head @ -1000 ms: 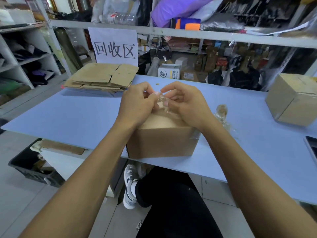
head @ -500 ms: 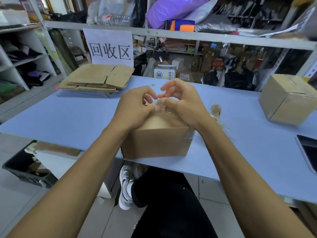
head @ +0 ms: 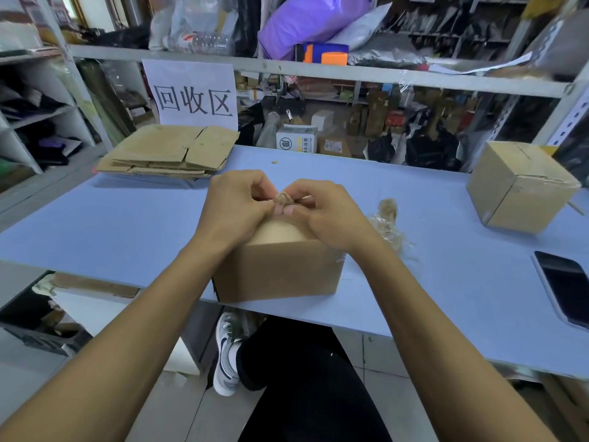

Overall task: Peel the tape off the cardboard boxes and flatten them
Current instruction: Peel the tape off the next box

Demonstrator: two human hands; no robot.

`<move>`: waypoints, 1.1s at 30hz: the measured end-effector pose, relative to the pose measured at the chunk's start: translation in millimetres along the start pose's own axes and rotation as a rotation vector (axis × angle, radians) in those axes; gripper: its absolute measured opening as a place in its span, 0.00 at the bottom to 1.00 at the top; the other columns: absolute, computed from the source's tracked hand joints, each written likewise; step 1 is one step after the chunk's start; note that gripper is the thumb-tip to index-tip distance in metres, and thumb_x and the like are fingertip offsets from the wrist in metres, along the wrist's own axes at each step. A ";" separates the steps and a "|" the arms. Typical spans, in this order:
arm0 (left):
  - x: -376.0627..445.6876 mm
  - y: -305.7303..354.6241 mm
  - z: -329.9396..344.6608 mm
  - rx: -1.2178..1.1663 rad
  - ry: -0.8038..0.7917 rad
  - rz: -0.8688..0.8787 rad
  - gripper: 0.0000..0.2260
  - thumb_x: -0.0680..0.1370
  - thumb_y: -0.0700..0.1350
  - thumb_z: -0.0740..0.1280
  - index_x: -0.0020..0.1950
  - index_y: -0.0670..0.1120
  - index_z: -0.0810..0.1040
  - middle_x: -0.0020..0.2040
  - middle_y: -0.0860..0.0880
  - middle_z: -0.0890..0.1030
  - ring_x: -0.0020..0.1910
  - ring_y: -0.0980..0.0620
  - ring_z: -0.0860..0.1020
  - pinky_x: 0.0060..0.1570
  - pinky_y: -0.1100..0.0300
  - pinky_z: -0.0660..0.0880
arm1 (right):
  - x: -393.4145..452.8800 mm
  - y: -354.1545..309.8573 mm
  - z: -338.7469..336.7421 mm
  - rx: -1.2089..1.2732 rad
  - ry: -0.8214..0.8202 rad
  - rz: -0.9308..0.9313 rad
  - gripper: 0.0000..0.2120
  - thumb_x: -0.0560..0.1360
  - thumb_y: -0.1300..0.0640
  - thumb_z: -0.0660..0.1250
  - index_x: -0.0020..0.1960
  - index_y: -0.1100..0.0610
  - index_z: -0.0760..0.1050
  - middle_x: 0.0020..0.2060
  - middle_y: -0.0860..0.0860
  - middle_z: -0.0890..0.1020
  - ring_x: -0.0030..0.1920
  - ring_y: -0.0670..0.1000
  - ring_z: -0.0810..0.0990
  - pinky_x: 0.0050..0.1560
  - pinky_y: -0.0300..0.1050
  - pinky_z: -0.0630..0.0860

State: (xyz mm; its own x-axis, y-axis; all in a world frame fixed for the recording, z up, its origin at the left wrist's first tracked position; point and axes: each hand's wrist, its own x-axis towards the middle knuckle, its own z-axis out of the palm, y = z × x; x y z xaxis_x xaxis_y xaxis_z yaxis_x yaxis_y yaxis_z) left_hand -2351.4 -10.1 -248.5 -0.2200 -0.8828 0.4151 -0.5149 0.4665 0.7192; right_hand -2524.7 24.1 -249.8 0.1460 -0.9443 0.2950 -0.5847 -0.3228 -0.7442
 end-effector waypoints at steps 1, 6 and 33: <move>0.6 -0.5 -0.1 -0.012 -0.005 -0.004 0.09 0.68 0.36 0.76 0.39 0.49 0.82 0.37 0.56 0.84 0.39 0.61 0.82 0.42 0.69 0.75 | -0.2 0.8 1.0 -0.001 0.031 -0.002 0.09 0.77 0.63 0.70 0.47 0.48 0.81 0.45 0.43 0.86 0.50 0.44 0.82 0.54 0.37 0.75; 0.6 1.6 -0.5 -0.080 -0.080 0.059 0.12 0.72 0.37 0.76 0.52 0.49 0.81 0.48 0.52 0.84 0.49 0.58 0.82 0.50 0.65 0.78 | -1.2 6.8 -0.6 0.115 0.254 0.095 0.06 0.78 0.64 0.66 0.45 0.57 0.80 0.37 0.47 0.85 0.42 0.42 0.80 0.47 0.37 0.73; -1.9 3.0 3.9 0.194 -0.250 0.096 0.15 0.74 0.53 0.74 0.60 0.55 0.80 0.57 0.59 0.81 0.57 0.60 0.76 0.49 0.77 0.64 | -8.1 -12.4 -5.2 -0.392 0.143 0.161 0.10 0.79 0.57 0.65 0.56 0.62 0.72 0.53 0.57 0.78 0.55 0.59 0.75 0.52 0.52 0.71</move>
State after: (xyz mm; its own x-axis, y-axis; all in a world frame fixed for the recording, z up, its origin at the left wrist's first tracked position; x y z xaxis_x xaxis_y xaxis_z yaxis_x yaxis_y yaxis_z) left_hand -2355.7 -7.3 -249.3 -0.4591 -0.8329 0.3090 -0.6248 0.5500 0.5542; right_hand -2522.7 36.1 -239.8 -0.0668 -0.9534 0.2943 -0.8532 -0.0984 -0.5122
